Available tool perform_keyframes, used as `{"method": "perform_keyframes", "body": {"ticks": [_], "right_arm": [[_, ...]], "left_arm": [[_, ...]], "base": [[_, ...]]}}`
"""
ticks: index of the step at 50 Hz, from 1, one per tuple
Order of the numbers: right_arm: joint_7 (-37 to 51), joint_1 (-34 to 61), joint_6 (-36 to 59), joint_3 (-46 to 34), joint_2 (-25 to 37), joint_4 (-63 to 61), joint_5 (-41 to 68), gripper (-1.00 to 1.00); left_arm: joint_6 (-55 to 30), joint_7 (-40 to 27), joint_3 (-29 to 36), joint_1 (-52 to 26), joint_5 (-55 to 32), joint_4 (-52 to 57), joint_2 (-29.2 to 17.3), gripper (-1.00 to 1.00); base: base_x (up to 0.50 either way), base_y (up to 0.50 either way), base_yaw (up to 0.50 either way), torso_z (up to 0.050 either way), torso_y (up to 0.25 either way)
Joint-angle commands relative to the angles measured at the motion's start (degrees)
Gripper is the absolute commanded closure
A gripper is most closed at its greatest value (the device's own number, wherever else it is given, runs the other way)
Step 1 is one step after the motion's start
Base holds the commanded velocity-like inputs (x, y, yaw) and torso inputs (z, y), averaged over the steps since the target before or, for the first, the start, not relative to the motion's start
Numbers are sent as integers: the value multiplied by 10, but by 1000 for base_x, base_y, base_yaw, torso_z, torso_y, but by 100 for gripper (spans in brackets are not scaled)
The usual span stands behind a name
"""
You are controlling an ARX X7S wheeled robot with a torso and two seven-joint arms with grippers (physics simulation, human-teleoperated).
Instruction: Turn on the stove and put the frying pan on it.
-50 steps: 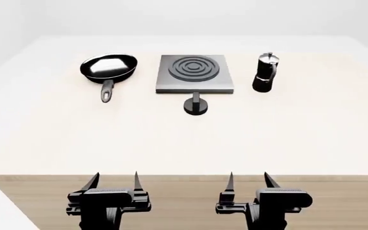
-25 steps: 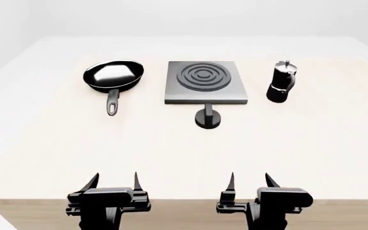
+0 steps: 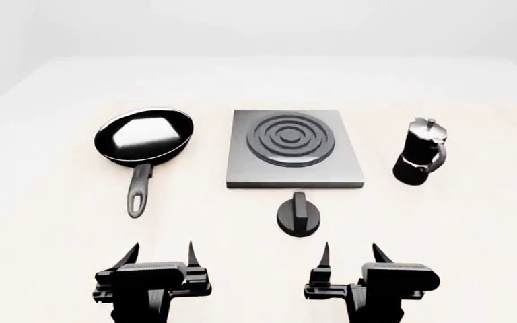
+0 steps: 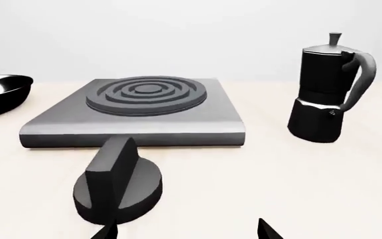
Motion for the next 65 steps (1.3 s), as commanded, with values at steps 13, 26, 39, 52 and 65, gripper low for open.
{"method": "perform_keyframes", "body": {"ticks": [13,26,39,52,65], "right_arm": [[8,1,-3,-8,8,4,13,-100],[14,2,3,-18,13,-1,11,-100],[36,6,76,-24,12,-54,25,-100],[60,53,278,-23,10,-159,93,-100],[64,96,368,-31,2,-180,136,-100]], "left_arm": [[2,-11,10,-1,-7,-2,-8,-100],[3,-17,16,0,-9,3,-13,-100],[7,-20,20,-2,-13,-2,-17,-100],[12,-24,24,-3,-17,-6,-19,-100],[12,-29,28,-4,-21,-7,-22,-100]], "base": [[500,0,0,0,1],[500,0,0,0,0],[115,0,0,0,0],[0,0,0,0,0],[0,0,0,0,0]]}}
